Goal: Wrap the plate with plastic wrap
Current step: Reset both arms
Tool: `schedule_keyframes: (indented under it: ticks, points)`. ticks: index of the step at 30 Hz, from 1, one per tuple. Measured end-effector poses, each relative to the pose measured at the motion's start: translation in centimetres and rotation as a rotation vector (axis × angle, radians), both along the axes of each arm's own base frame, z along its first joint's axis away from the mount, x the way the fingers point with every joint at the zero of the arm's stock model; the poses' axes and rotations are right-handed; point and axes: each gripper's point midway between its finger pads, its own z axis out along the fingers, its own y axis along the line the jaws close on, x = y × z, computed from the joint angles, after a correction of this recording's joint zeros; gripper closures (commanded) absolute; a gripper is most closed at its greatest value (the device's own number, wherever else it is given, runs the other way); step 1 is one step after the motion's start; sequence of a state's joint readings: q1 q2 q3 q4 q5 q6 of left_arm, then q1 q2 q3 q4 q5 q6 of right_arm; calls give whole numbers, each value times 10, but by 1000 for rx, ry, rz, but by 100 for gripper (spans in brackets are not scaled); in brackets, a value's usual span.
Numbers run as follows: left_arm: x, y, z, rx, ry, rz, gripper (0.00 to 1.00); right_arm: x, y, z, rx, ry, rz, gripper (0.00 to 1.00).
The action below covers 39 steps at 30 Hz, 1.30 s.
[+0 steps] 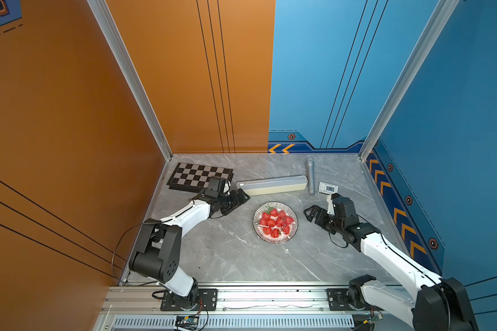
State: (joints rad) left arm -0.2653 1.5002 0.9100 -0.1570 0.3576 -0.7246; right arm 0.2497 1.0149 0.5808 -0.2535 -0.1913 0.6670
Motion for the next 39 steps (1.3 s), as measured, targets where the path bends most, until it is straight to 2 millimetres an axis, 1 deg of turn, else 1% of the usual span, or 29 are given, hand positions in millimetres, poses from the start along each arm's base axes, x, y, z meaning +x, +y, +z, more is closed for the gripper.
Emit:
schedule_keyframes:
  ticks: [2,4,6,8,9,11,13,14,15,16,18,19,23,24,26,28,29,31,33,34,35,37,39]
  points:
    - [-6,16,14,72,-68,14,6,0,-24,16,-90,-69,-34,0]
    - [-11,36,29,165,-155,43,3,3,-50,35,-193,-156,-75,0]
    - [-14,56,43,260,-251,75,2,7,-72,45,-279,-212,-112,0]
    - [-14,77,53,361,-358,112,1,15,-91,49,-350,-256,-151,0]
    - [-15,88,55,414,-407,130,1,20,-101,46,-382,-269,-171,0]
    - [-16,106,50,509,-475,159,1,29,-117,32,-437,-279,-204,0]
    - [-15,126,36,602,-490,180,1,37,-129,0,-487,-254,-221,0]
    - [-14,135,29,638,-482,188,1,38,-132,-12,-501,-247,-222,0]
    - [-11,144,23,668,-477,195,1,40,-134,-29,-515,-234,-221,0]
    - [-8,151,20,692,-478,204,1,42,-135,-40,-523,-232,-220,0]
    - [0,162,15,721,-491,218,1,47,-136,-57,-542,-239,-214,0]
    - [4,166,14,733,-500,225,1,51,-136,-60,-552,-249,-209,0]
    - [15,173,6,778,-530,217,1,77,-135,-54,-570,-369,-209,0]
    - [17,174,4,787,-538,213,1,81,-133,-55,-571,-386,-202,0]
    - [20,175,1,798,-551,204,1,81,-131,-59,-577,-379,-187,0]
    - [23,174,-6,801,-565,197,1,86,-130,-51,-595,-409,-200,0]
    - [25,174,-10,802,-576,192,1,89,-128,-46,-608,-422,-205,0]
    - [26,172,-26,804,-584,182,1,94,-124,-38,-627,-450,-207,0]
    - [20,172,-48,806,-554,157,1,96,-119,-31,-641,-477,-205,0]
    - [17,174,-54,808,-541,156,2,96,-117,-30,-650,-484,-202,0]
    - [15,176,-56,808,-535,163,1,97,-116,-29,-656,-489,-198,0]
    - [17,181,-51,809,-555,187,1,98,-116,-28,-656,-490,-189,0]
    - [21,182,-43,807,-584,203,1,99,-120,-28,-653,-487,-192,0]
